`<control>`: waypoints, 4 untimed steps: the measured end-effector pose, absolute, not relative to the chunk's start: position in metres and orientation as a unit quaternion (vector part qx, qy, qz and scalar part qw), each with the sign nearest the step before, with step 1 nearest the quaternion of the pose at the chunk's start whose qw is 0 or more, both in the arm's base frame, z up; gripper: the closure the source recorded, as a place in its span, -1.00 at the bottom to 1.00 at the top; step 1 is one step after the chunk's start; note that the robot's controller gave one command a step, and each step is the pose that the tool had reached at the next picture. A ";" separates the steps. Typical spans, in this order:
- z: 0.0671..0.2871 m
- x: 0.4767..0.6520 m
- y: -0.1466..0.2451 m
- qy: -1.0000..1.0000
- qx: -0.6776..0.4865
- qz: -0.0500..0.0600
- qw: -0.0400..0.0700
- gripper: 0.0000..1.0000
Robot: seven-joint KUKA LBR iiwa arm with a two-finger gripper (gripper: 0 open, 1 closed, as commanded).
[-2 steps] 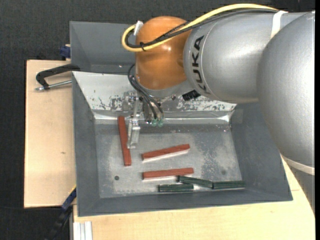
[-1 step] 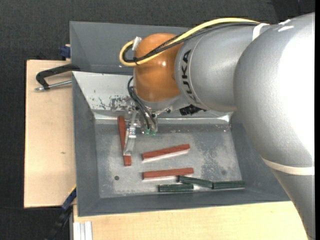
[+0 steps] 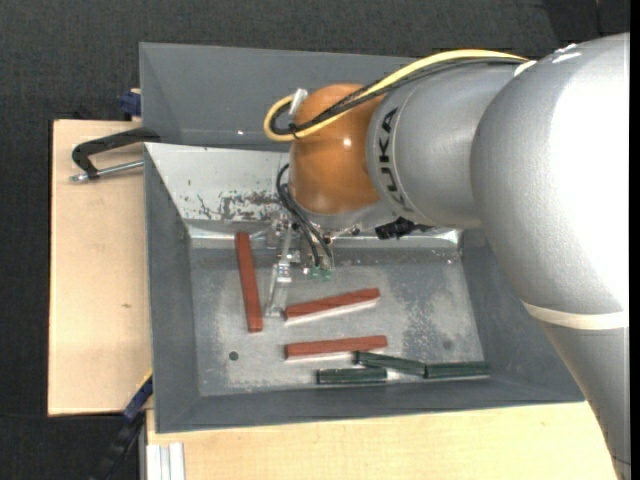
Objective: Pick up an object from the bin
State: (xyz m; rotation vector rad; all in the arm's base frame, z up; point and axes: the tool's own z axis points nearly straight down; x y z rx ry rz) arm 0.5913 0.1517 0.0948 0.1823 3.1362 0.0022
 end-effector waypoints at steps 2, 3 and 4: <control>0.093 0.589 0.115 0.982 0.188 0.001 0.000 -1.00; 0.097 0.579 0.103 0.968 0.251 0.000 0.000 -1.00; 0.098 0.564 0.095 0.998 0.064 0.000 0.000 -1.00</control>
Offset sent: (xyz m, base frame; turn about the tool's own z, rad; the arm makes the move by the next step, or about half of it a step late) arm -0.0043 -0.0722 0.0109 0.5150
